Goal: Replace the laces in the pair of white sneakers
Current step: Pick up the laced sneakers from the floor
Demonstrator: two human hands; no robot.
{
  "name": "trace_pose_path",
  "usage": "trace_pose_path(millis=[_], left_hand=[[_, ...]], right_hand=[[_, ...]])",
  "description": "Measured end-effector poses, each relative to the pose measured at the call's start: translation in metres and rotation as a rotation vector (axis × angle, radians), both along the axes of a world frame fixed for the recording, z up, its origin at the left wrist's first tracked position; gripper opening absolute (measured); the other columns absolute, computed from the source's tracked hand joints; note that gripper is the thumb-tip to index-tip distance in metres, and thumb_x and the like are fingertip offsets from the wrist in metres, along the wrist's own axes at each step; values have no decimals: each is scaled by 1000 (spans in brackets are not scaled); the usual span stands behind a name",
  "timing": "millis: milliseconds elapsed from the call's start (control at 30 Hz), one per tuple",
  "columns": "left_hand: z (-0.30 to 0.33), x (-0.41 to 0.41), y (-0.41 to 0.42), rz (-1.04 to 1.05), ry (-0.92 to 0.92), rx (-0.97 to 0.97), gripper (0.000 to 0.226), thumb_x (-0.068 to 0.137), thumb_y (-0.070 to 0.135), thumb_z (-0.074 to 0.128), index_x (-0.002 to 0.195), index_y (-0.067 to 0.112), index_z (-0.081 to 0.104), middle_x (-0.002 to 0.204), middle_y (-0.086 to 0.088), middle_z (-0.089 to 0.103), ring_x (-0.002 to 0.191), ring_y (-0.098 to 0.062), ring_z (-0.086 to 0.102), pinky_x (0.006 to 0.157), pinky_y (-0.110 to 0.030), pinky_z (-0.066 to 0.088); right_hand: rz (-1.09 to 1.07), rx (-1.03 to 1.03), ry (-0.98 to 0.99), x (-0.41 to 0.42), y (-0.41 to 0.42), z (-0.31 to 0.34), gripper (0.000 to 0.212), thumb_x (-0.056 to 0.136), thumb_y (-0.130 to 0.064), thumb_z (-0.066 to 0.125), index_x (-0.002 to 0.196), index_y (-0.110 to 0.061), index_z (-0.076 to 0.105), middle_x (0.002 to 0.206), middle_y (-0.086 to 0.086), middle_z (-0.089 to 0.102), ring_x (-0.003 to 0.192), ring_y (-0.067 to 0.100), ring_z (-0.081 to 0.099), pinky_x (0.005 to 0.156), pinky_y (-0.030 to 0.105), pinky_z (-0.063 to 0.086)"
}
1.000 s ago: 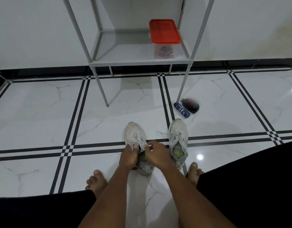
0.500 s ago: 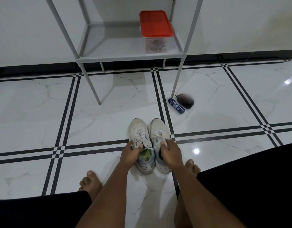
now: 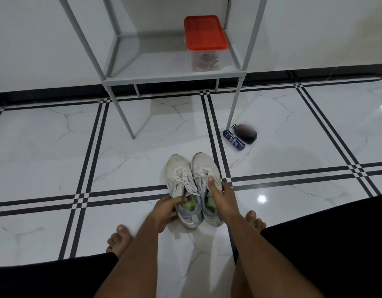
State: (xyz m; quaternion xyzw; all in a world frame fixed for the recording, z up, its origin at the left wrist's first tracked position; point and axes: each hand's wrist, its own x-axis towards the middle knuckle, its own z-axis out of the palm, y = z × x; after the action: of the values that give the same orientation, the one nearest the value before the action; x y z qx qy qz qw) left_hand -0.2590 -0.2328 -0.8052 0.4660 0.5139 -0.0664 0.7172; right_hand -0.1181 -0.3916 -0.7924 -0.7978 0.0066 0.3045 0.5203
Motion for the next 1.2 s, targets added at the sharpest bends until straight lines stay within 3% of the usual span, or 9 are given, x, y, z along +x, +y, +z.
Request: trace_pose_path(millis=[200, 433, 567, 667, 867, 967, 1033, 1100, 1200], left_hand=[[80, 13, 25, 127, -160, 111, 88, 64, 26, 91, 136, 30, 41, 120, -12, 70, 106, -31, 71, 82, -43, 59], [227, 41, 61, 202, -444, 325, 85, 64, 28, 89, 136, 23, 44, 121, -8, 74, 107, -27, 74, 82, -39, 53], [323, 52, 76, 210, -608, 477, 80, 63, 36, 90, 131, 18, 54, 124, -6, 73, 109, -26, 74, 83, -44, 53], [375, 58, 86, 204, -661, 585, 76, 63, 48, 87, 126, 12, 63, 119, -9, 75, 111, -33, 72, 80, -43, 52], [486, 88, 105, 167, -775, 674, 84, 56, 71, 86, 120, 18, 74, 113, -6, 79, 109, -29, 74, 101, -51, 55], [537, 110, 118, 207, -734, 702, 64, 59, 67, 82, 101, 19, 81, 98, -6, 81, 94, -25, 74, 84, -40, 54], [563, 128, 129, 242, -709, 716, 59, 60, 63, 82, 99, 18, 81, 96, -6, 81, 89, -24, 75, 77, -38, 57], [580, 143, 140, 202, -666, 678, 52, 72, 59, 78, 104, 18, 80, 100, -5, 81, 91, -24, 77, 81, -44, 65], [583, 154, 146, 132, -631, 610, 44, 89, 57, 62, 106, 19, 75, 100, -6, 78, 87, -23, 75, 78, -40, 62]], right_hand=[[-68, 220, -23, -4, 21, 69, 64, 68, -79, 84, 108, -29, 76, 103, -11, 79, 97, 8, 74, 89, 33, 61], [-23, 480, -119, 29, 53, 210, 77, 59, -71, 94, 121, -33, 71, 117, -7, 78, 106, 14, 75, 97, 41, 62], [56, 590, -293, 49, 60, 307, 64, 70, -47, 95, 127, -27, 72, 114, -2, 80, 105, 19, 78, 97, 47, 62], [79, 646, -360, 56, 60, 362, 60, 77, -36, 94, 130, -23, 69, 112, -2, 80, 101, 17, 78, 93, 40, 63], [25, 674, -484, 81, 84, 479, 50, 72, -46, 90, 112, -17, 78, 98, 0, 81, 92, 19, 78, 76, 33, 61], [-20, 618, -506, 101, 107, 527, 38, 68, -52, 87, 82, -18, 79, 76, -2, 75, 76, 19, 71, 68, 34, 54], [-27, 570, -526, 116, 124, 554, 38, 69, -54, 82, 76, -17, 77, 75, -1, 75, 76, 19, 70, 64, 33, 49], [-19, 515, -473, 133, 138, 570, 50, 73, -58, 79, 96, -14, 76, 93, 2, 76, 91, 21, 70, 69, 32, 51], [124, 510, -389, 150, 153, 573, 62, 76, -69, 75, 114, -20, 76, 114, 3, 74, 108, 25, 68, 99, 41, 56]])
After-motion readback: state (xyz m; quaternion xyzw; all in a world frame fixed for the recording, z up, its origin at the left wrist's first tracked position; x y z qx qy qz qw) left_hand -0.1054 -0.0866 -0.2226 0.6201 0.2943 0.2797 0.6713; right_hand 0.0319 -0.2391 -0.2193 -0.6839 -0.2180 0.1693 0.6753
